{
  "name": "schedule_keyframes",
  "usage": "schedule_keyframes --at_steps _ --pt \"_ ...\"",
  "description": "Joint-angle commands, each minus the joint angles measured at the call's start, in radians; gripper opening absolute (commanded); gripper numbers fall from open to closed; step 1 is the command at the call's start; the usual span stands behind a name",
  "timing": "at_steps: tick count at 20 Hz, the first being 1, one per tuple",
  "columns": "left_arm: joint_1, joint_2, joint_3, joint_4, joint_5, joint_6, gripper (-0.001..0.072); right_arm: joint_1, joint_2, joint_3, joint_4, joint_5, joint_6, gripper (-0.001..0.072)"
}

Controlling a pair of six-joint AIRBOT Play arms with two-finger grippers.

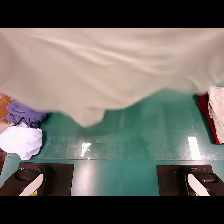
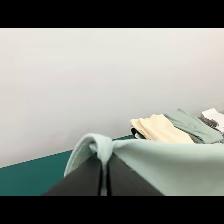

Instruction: Fold the shirts.

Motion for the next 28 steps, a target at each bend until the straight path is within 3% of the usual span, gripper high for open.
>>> schedule_keyframes --at_steps 1,5,7,13,17,18,19,20,25,28 --pt "0.0 -0.003 -0.047 0.044 -0.01 -0.002 0.0022 -0.001 -0.079 0.107 -0.014 0.124 0.069 0.0015" --pt "0.0 -0.106 -0.234 0.233 -0.104 -0.044 0.0023 0.0 -0.282 0.108 -0.014 0.257 0.133 0.0015" --pt "0.0 -0.211 -0.364 0.251 -0.115 -0.044 0.0023 0.011 -0.399 0.062 -0.014 0.274 0.133 0.0015" --pt "0.001 -0.607 -0.556 0.247 0.119 -0.043 0.0024 0.038 -0.723 -0.164 -0.009 0.115 0.051 0.0016" --pt "0.002 -0.74 -0.555 0.249 0.224 -0.043 0.0026 0.038 -0.865 -0.079 -0.007 0.055 0.045 0.0017" --pt "0.002 -0.741 -0.555 0.249 0.233 -0.042 0.0088 0.038 -0.887 -0.044 -0.007 0.057 0.045 0.002" --pt "0.002 -0.74 -0.55 0.248 0.235 -0.043 0.0432 0.037 -0.906 -0.005 -0.006 0.059 0.045 0.0134" --pt "0.003 -0.74 -0.534 0.249 0.216 -0.043 0.0549 0.035 -0.919 0.035 -0.003 0.064 0.045 0.033" --pt "0.079 -0.695 -0.439 0.214 -0.125 -0.005 0.0548 -0.009 -0.856 0.058 0.204 0.196 -0.045 0.0341" --pt "0.117 -0.555 -0.65 0.192 -0.151 0.009 0.0549 -0.026 -0.707 -0.129 0.229 0.188 -0.071 0.0341"
